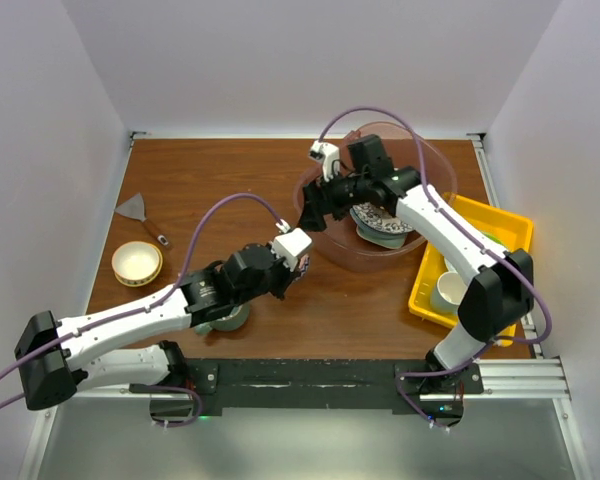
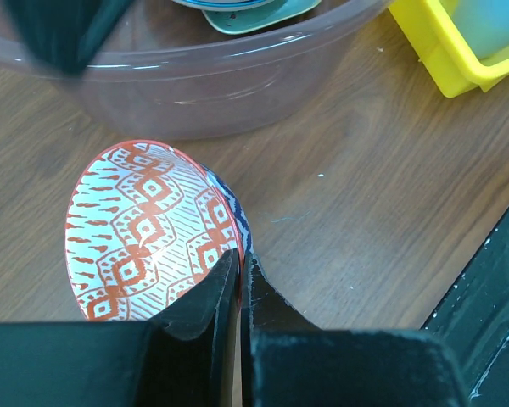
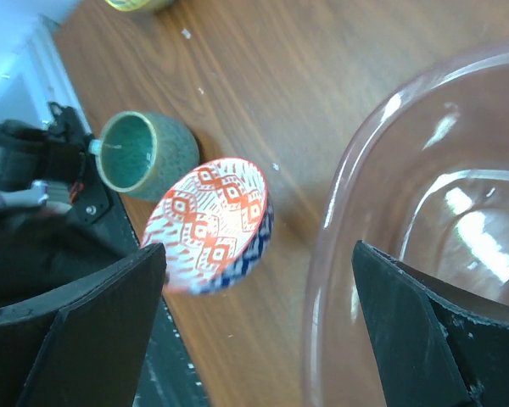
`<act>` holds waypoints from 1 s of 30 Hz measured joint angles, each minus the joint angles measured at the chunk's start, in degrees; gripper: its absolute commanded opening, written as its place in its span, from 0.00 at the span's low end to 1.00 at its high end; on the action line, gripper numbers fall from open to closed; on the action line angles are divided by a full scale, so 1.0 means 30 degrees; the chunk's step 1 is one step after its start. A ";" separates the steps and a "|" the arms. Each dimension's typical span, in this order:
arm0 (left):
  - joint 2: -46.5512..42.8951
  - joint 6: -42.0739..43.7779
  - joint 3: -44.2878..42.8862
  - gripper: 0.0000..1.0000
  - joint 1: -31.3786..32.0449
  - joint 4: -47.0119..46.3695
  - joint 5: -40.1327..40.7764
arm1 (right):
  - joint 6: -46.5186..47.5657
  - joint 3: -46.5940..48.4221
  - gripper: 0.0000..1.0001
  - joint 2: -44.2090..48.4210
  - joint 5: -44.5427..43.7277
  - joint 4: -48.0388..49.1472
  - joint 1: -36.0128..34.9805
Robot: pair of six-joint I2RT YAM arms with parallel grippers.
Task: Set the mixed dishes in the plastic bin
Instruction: Pick up the bowl from the center of the board.
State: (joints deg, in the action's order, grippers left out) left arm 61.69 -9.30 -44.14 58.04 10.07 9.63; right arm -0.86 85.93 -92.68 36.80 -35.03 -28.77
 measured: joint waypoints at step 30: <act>0.0750 0.0488 -0.1923 0.00 0.2506 0.0444 0.4925 | -0.1348 0.0503 0.00 -0.0867 -1.0010 -0.1049 -0.5515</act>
State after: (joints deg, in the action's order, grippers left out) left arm 63.94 -7.84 -49.91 65.56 11.40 24.40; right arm -4.91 87.44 -95.29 6.76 -38.17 -45.32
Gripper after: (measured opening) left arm 0.074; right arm 0.067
